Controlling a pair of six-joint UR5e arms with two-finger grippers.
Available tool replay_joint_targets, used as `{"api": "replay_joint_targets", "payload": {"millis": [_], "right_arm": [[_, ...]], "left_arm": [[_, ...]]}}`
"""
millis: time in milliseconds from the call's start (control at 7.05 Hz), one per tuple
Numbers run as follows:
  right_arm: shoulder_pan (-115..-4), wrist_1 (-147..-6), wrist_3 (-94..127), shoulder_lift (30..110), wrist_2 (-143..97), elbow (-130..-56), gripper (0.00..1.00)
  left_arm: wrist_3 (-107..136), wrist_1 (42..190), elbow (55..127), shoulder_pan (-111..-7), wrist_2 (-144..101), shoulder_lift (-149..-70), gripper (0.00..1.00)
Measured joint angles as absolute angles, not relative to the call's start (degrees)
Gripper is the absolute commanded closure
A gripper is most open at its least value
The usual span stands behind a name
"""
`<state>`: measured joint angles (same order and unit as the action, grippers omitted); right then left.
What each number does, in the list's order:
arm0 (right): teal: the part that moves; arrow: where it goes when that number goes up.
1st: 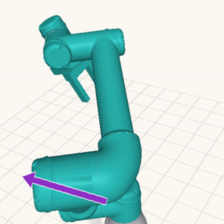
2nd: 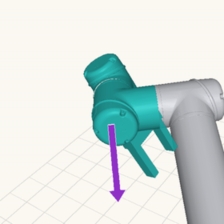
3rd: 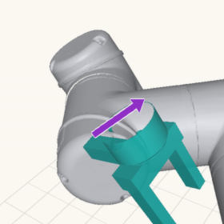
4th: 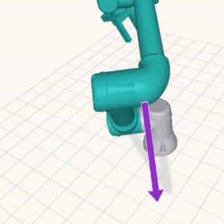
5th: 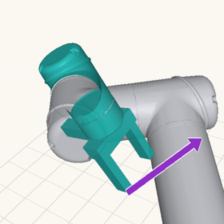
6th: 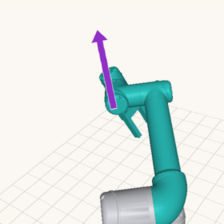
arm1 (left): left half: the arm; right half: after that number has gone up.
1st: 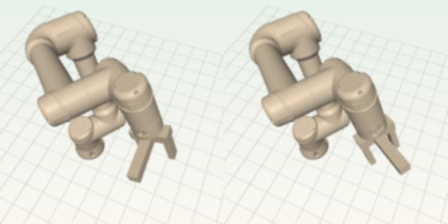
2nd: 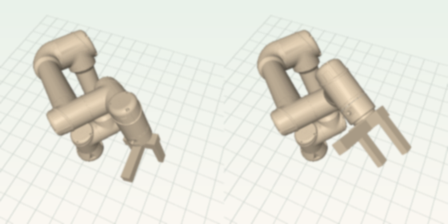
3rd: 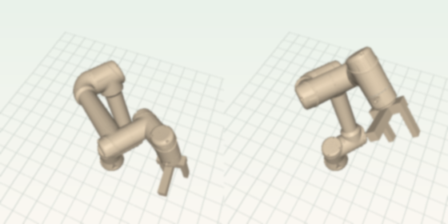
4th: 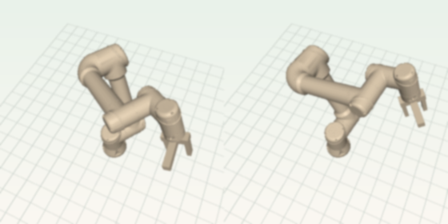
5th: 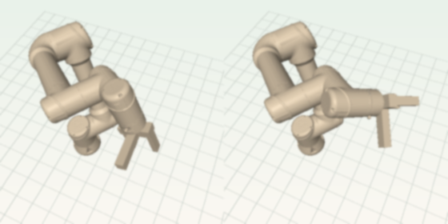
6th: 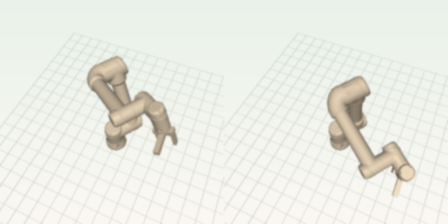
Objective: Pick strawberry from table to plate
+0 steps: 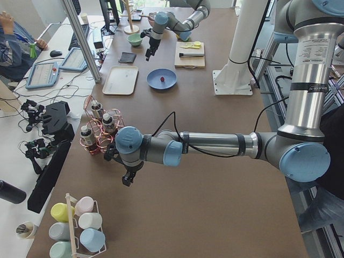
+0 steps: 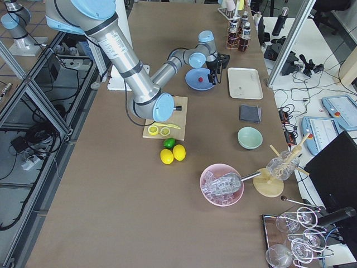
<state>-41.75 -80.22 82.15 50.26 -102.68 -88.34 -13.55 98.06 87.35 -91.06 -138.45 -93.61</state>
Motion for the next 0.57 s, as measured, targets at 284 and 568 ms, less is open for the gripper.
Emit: {"api": "replay_joint_targets", "payload": {"millis": [284, 568], "right_arm": [[-49.3, -84.3, 69.8, 58.0, -109.9, -94.9, 0.0], [-57.1, -90.8, 53.4, 66.7, -115.0, -102.2, 0.0]], "left_arm": [[-13.7, 89.3, 89.4, -92.0, -135.1, -93.6, 0.02], [-13.8, 85.6, 92.0, -92.2, -134.0, -91.1, 0.02]]}}
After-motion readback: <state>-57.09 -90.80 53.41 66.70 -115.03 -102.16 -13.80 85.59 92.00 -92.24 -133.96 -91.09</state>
